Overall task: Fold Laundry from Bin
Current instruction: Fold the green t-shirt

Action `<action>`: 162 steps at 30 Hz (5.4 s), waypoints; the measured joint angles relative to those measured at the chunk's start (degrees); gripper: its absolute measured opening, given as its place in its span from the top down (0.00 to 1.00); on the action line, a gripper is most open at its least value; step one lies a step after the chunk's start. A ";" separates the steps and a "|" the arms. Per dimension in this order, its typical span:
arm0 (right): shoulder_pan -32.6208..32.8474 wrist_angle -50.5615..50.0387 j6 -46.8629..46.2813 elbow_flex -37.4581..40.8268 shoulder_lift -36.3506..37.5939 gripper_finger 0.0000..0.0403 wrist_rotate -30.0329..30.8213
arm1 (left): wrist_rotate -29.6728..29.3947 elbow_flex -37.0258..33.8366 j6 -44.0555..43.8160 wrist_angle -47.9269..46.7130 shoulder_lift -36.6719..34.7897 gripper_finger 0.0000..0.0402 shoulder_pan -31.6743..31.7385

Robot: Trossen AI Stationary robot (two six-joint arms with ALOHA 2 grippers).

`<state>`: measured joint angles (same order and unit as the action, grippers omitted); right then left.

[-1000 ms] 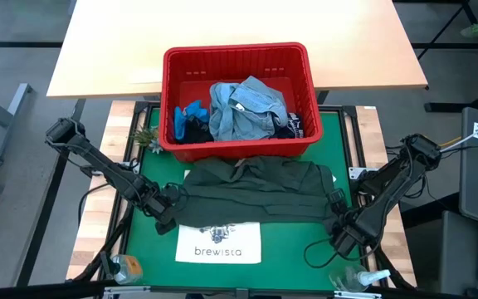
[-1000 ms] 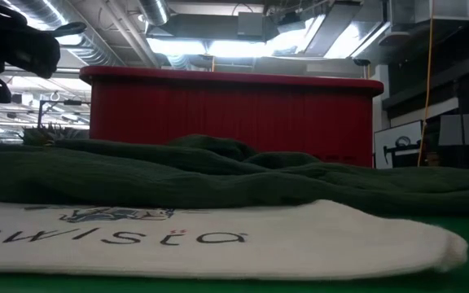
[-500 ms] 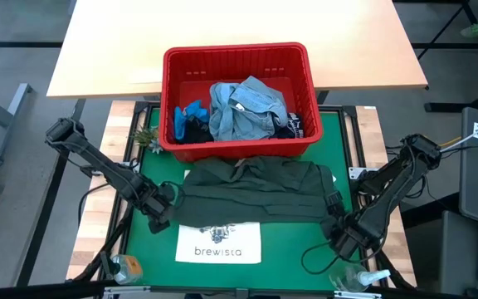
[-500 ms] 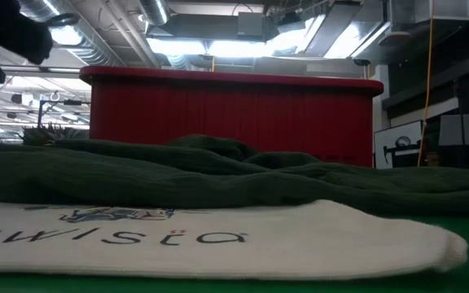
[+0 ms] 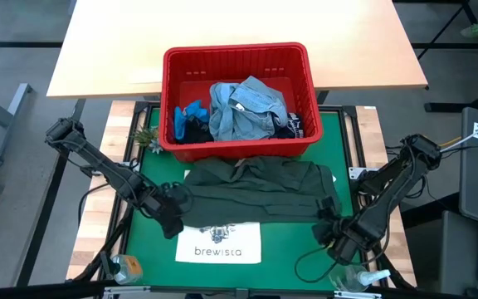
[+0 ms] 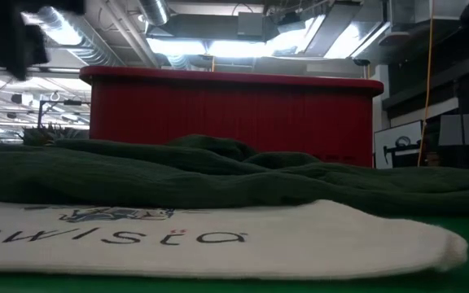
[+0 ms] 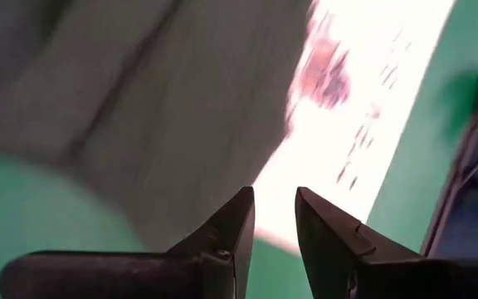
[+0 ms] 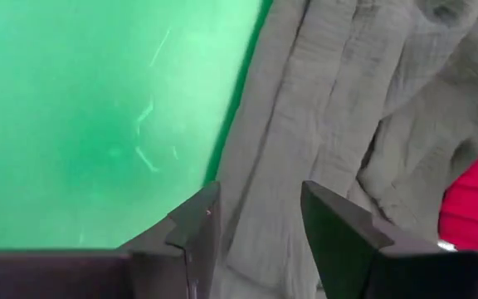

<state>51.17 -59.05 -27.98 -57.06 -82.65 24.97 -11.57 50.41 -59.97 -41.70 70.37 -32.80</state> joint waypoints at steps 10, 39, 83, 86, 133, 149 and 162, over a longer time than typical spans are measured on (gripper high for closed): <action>-8.49 5.95 5.12 0.00 -4.57 0.58 -5.12 | -5.50 0.00 11.80 15.51 4.63 0.79 -0.01; -14.82 7.08 10.33 -0.09 -18.01 0.58 -10.59 | -7.26 0.00 19.83 17.39 23.26 0.56 -0.24; -14.81 4.92 13.76 -7.56 -16.20 0.98 -19.41 | -2.63 8.81 22.80 4.78 23.78 0.98 -0.63; -14.82 4.92 13.76 -7.56 -16.20 0.99 -19.38 | -2.21 8.81 22.59 4.84 23.78 0.93 -0.61; -3.88 8.40 11.45 -16.44 -16.06 0.99 -30.54 | 6.66 18.12 14.96 5.49 23.41 1.00 -12.78; -3.93 9.57 11.75 -16.41 -16.09 0.94 -30.51 | 6.56 18.12 6.08 7.51 23.45 0.84 -14.51; -10.02 5.79 12.90 -16.39 -16.09 0.61 -30.46 | -5.41 18.12 13.87 7.49 23.47 0.67 -8.84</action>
<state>41.16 -53.26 -15.09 -73.45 -98.74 -5.49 -16.98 68.53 -46.10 -34.22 93.84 -41.64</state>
